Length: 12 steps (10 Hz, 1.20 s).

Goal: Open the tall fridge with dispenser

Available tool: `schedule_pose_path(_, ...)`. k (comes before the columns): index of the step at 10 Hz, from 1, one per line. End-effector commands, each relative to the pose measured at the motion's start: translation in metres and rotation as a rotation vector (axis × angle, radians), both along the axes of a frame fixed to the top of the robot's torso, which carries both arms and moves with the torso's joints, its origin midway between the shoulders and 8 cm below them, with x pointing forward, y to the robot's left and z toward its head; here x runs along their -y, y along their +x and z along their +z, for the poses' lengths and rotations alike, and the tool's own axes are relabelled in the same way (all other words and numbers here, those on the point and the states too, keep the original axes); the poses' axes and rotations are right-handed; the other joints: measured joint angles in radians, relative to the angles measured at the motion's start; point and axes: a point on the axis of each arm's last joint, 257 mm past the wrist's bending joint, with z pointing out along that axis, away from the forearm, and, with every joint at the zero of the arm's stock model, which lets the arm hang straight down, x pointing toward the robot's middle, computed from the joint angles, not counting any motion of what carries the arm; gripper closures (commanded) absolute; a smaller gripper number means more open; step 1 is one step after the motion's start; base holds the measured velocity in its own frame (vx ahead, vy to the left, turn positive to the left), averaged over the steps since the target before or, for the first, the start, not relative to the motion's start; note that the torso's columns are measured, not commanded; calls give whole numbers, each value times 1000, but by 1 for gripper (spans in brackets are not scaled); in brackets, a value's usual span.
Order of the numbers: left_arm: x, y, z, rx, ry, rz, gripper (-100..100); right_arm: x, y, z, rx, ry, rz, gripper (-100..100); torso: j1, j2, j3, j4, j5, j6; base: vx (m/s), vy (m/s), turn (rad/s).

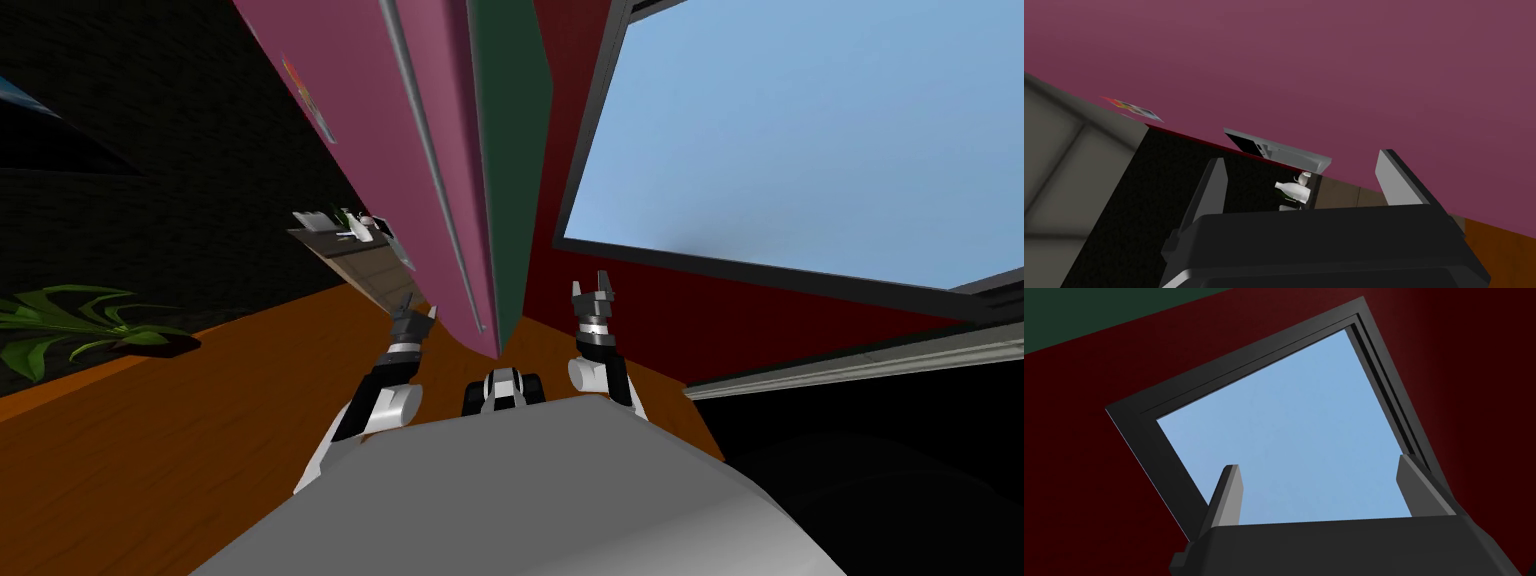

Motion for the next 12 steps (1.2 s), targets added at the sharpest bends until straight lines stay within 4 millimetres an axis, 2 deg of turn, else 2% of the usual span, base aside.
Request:
schedule_pose_path(1,-8,5,-30,-85,-69,-7,-100,0,0,0,0,0,0,0,1,-1,-1,0,0,0,96,-178,44)
schedule_pose_path(6,-12,10,-79,-215,-246,5,-100,0,0,0,0,0,0,0,1,-1,0,0,0,0,68,-148,50)
schedule_pose_path(9,-9,11,-94,-243,-348,22,-100,0,0,0,0,0,0,0,2,0,0,0,1,0,43,-129,30)
schedule_pose_path(12,-5,13,-99,-245,-431,41,-100,0,0,0,0,0,0,0,3,0,0,0,1,0,19,-45,13)
